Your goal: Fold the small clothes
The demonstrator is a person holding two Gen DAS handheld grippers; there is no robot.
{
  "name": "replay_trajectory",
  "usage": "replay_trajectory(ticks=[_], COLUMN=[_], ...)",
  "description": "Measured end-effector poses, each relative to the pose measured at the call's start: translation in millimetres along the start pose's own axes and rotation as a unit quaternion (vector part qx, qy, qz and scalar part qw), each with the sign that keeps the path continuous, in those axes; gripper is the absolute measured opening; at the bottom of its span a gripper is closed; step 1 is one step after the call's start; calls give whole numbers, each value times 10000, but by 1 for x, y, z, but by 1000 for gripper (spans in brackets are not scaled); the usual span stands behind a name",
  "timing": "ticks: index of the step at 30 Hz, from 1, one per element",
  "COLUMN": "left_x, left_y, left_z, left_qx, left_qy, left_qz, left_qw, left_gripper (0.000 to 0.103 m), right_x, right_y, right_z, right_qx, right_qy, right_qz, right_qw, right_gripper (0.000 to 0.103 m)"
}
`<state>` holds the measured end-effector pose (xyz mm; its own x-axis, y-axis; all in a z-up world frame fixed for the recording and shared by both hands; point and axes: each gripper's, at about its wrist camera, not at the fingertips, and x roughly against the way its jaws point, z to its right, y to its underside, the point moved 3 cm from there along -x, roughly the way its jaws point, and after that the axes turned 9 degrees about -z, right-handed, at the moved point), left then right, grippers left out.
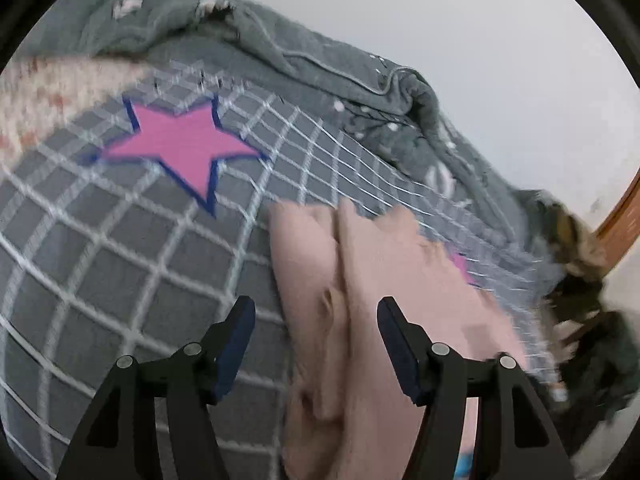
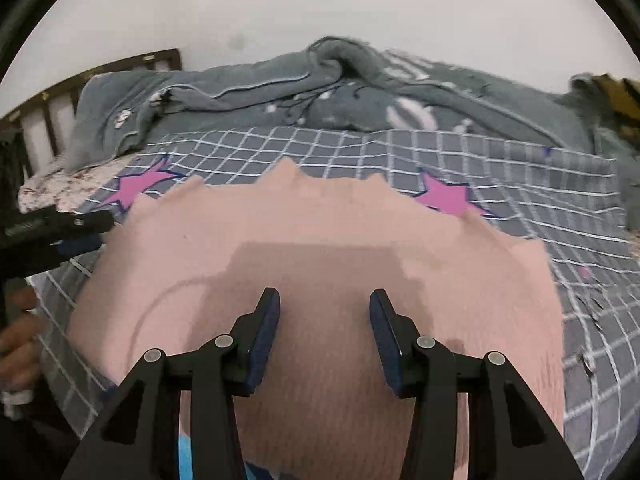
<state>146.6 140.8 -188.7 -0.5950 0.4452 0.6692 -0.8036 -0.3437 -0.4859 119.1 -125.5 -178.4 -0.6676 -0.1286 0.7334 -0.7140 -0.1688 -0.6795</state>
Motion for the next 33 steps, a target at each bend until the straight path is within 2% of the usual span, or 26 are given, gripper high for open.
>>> replay_trajectory(ticks=[3,6,9,20,25,29,33], left_x=[-7,-20,-23,-31,-29,-26,-25], left_y=[8,13,14,10,18,27,33], left_z=[0,7,12,17,16,12,15], left_qx=[79,-147,-262,-442,-412,-252,-222], left_qy=[310,93,-58,-143,242,481,523], left_qz=[-236,-405,-337,-208,-506,-571,-585], left_qw=[9992,9990,9991,9987,9976,9969,9967], left_gripper=[63,64,66,68,68,68,68], right_x=[-1,-10,-19,-30,-22,-9,3], right_y=[6,2,-4,-9,-5,4,13], right_z=[-2,0,4,3,4,3,0], right_qx=[49,22,-79,-22,7,116,283], right_qy=[259,382,359,395,313,278,261], right_qz=[143,129,107,100,43,66,111], right_qw=[9995,9992,9993,9992,9995,9995,9992], right_gripper=[46,46,46,46,47,47,47])
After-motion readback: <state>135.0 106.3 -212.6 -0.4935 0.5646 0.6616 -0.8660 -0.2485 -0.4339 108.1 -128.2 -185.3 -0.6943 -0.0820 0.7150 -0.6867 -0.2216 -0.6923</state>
